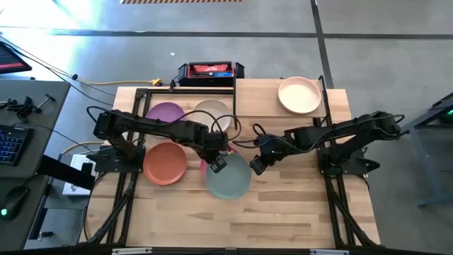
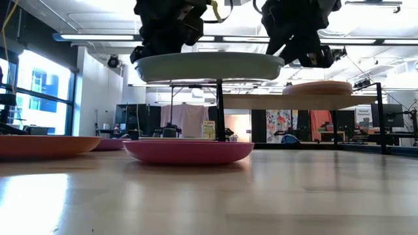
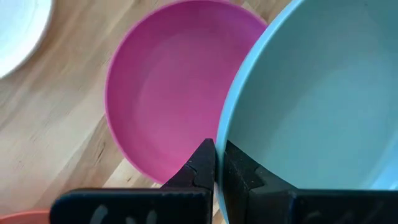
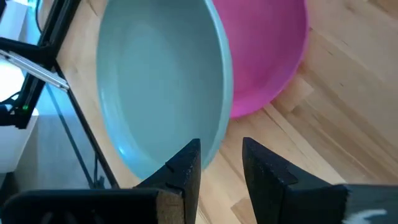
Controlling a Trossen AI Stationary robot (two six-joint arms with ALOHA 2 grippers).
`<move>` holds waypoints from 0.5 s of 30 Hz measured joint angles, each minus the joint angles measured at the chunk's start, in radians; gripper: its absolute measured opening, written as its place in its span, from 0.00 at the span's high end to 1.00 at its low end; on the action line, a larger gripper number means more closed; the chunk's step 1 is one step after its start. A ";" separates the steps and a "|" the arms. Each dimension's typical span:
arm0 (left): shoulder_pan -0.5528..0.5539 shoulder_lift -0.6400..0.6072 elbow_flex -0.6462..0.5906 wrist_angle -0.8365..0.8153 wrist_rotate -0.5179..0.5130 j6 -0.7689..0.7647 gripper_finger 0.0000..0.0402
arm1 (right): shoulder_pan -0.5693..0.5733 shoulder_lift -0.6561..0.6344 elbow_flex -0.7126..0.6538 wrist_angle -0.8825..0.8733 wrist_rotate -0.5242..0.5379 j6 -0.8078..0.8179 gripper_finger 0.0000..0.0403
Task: Place and stack plates onto a shelf
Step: Stack the blue plate on top of the white plate on the shelf
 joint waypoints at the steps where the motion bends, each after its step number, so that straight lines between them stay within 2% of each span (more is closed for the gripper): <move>1: 0.000 0.000 0.000 0.001 0.000 -0.002 1.00 | 0.000 0.001 0.000 0.001 0.008 0.009 0.75; 15: 0.000 0.000 0.000 0.020 -0.005 -0.055 1.00 | 0.000 0.001 0.000 0.003 0.063 0.014 0.75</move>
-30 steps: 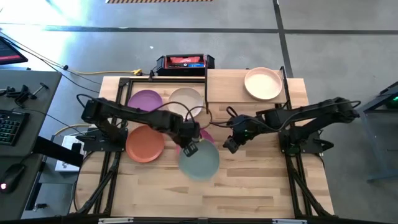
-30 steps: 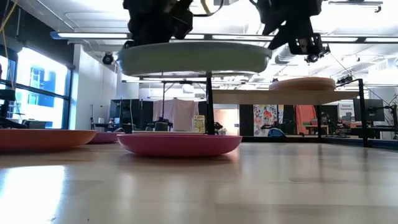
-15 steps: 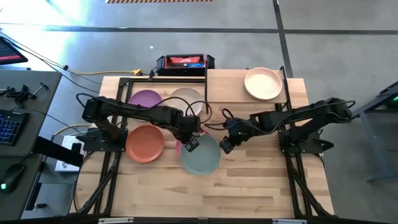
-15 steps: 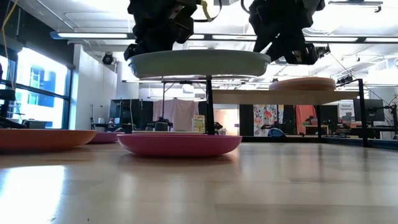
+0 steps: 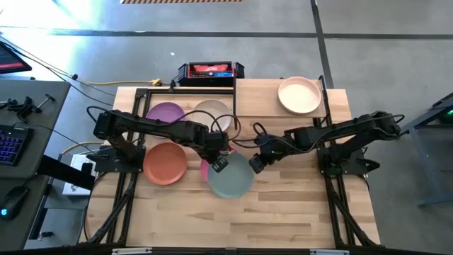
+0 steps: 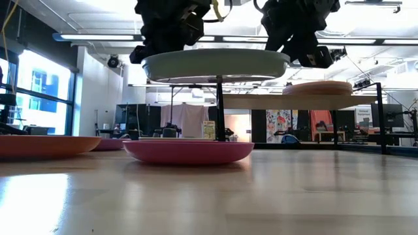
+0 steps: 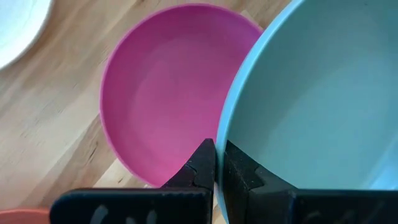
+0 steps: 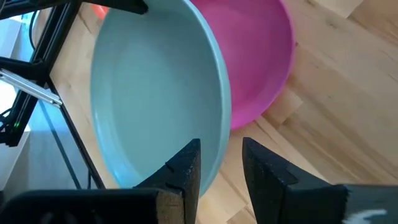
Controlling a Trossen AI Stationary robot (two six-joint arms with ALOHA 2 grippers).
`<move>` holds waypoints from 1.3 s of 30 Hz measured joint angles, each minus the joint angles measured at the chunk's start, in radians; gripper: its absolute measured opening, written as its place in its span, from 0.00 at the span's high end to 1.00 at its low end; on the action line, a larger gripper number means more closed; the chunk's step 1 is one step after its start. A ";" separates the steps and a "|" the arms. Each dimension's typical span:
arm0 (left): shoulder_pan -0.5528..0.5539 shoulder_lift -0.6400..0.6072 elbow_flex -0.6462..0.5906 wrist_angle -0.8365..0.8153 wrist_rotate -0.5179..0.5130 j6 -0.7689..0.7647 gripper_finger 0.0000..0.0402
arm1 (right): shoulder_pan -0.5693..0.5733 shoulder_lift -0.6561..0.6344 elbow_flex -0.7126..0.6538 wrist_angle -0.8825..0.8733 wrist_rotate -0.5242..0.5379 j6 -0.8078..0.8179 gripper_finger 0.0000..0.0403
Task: Place and stack plates onto a shelf
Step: Stack the blue plate on top of the white plate on the shelf
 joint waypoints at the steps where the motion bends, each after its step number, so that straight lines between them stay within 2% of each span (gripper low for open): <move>1: 0.000 0.000 0.000 0.007 0.000 0.000 1.00 | 0.000 0.000 0.000 0.000 0.000 0.000 0.75; 7: 0.000 0.000 0.000 0.109 -0.001 0.000 1.00 | 0.000 0.000 0.000 -0.006 0.000 0.000 0.75; 12: 0.000 0.000 0.000 0.098 -0.002 0.000 1.00 | 0.000 0.000 0.000 -0.029 0.000 0.011 0.78; 21: 0.000 0.000 0.000 0.092 -0.002 0.000 0.99 | 0.000 -0.001 0.000 -0.039 0.002 0.011 0.98; 39: 0.013 0.000 0.000 0.107 0.022 -0.015 0.88 | 0.000 -0.001 0.000 -0.049 0.001 0.037 1.00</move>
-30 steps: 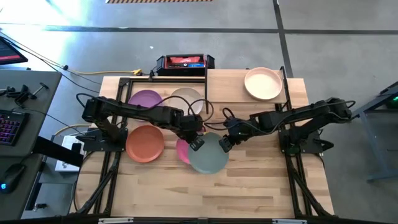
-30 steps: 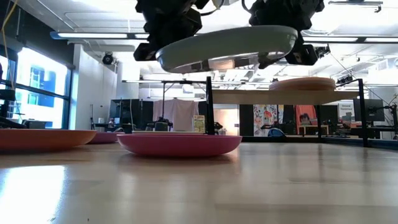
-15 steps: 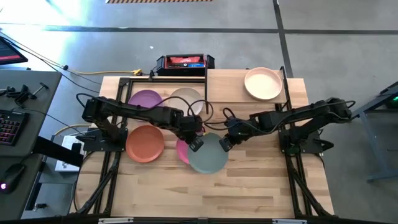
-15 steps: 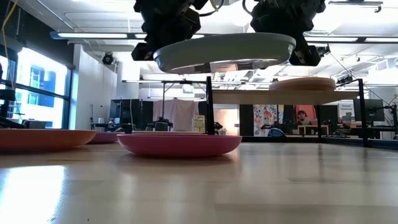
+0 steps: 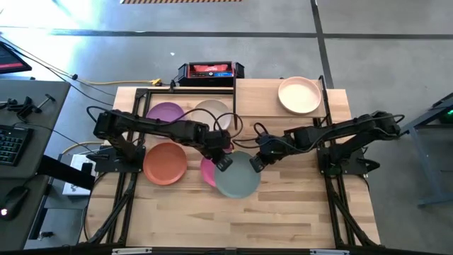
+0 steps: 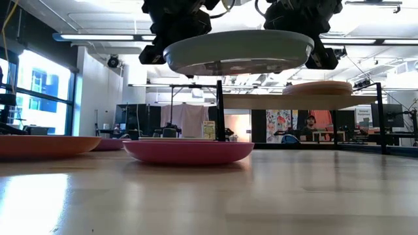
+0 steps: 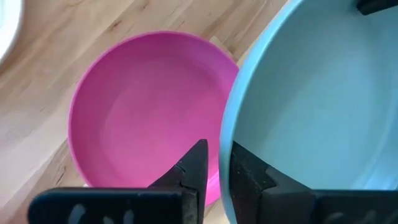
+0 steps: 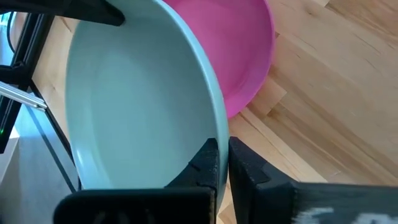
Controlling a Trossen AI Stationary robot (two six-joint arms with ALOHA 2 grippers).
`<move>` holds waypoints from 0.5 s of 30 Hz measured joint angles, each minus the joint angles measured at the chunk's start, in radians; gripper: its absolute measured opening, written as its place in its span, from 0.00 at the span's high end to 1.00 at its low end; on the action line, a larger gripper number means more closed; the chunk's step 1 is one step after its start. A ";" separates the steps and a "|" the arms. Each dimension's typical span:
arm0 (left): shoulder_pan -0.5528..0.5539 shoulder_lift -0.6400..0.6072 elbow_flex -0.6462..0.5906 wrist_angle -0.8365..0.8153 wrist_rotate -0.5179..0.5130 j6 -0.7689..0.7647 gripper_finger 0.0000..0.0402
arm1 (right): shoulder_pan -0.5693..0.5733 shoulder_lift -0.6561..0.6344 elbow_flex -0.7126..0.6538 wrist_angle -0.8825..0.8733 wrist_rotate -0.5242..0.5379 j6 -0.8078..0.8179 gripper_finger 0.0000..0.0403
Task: Place and stack plates onto a shelf
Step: Stack the blue plate on top of the white plate on the shelf
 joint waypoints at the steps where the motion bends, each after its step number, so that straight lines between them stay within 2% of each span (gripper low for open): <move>1: 0.003 0.000 0.000 0.002 0.008 0.000 0.87 | 0.000 0.000 0.000 -0.002 0.000 0.000 1.00; 9: 0.019 0.000 0.000 0.057 0.061 -0.001 0.76 | 0.000 0.000 0.000 -0.027 0.000 -0.003 1.00; 15: 0.021 -0.009 0.000 0.069 0.107 0.029 0.73 | 0.000 -0.002 0.000 -0.041 0.001 -0.003 1.00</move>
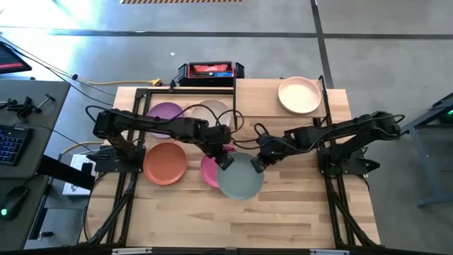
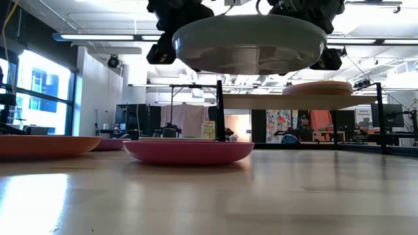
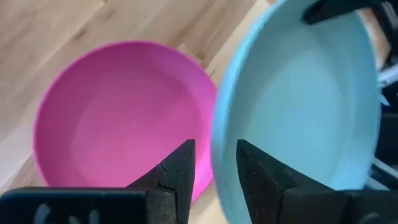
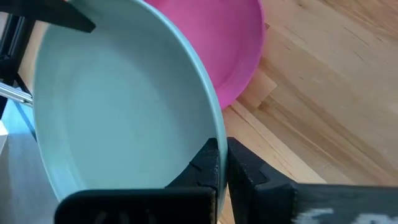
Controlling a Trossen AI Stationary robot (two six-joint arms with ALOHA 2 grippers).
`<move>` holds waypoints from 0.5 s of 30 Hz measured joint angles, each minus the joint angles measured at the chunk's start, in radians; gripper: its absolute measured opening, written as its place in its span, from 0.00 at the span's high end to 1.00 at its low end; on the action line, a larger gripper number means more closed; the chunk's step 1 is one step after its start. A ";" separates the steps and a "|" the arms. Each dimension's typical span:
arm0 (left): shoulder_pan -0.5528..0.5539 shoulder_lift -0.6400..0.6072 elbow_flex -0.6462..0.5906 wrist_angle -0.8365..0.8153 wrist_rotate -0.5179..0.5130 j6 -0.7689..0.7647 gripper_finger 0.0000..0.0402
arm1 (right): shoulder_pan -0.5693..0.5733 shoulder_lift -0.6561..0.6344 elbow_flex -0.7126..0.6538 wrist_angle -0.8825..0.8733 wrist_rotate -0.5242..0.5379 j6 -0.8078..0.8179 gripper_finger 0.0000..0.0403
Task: Place and stack plates onto a shelf
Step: Stack the blue plate on top of the white plate on the shelf
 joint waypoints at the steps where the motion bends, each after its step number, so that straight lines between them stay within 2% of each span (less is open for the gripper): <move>1: 0.000 0.000 0.000 -0.002 0.014 0.008 0.73 | 0.000 -0.004 0.000 -0.004 0.000 0.000 1.00; 15: 0.026 -0.083 -0.001 -0.095 0.020 0.094 0.74 | -0.047 -0.062 0.001 -0.075 0.021 0.002 1.00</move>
